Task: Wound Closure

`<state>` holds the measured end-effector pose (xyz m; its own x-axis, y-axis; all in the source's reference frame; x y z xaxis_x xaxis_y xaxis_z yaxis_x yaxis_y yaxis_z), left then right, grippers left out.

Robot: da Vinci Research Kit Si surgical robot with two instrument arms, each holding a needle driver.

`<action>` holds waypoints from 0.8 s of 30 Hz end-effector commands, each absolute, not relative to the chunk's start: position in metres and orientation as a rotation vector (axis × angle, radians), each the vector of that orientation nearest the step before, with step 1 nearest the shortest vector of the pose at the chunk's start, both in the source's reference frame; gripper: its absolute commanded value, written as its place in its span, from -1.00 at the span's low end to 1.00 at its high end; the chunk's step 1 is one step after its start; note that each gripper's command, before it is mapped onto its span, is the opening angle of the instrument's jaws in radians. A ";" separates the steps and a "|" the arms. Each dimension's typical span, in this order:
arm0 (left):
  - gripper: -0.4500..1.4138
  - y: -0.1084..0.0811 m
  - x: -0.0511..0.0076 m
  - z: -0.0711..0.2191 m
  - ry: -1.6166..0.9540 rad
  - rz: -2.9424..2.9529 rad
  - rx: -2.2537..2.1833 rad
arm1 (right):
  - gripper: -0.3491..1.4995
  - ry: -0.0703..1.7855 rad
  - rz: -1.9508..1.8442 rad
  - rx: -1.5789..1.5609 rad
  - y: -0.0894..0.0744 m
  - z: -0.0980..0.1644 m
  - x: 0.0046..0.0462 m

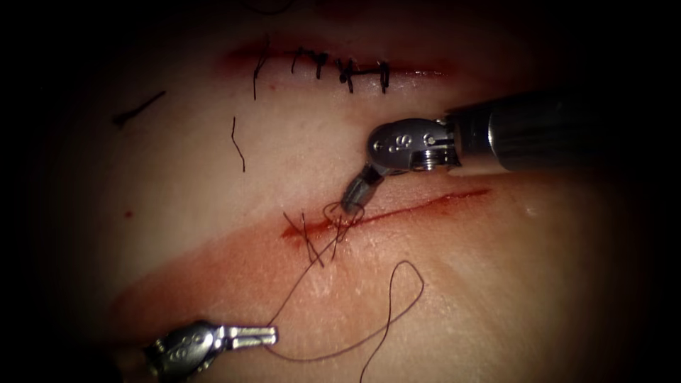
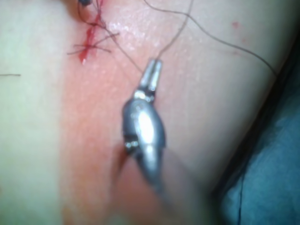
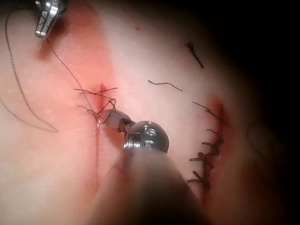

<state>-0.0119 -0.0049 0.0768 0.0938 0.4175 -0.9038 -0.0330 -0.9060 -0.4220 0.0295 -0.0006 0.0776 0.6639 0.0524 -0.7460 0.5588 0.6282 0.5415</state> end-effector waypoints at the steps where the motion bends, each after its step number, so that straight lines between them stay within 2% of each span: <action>1: -1.00 -0.006 -0.0126 0.077 -0.390 1.867 -2.041 | -1.00 0.810 -0.307 0.867 0.000 0.079 0.0299; 24: -1.00 -0.011 -0.0118 0.073 -0.428 1.864 -2.043 | -1.00 0.830 -0.081 0.817 0.003 0.083 0.0287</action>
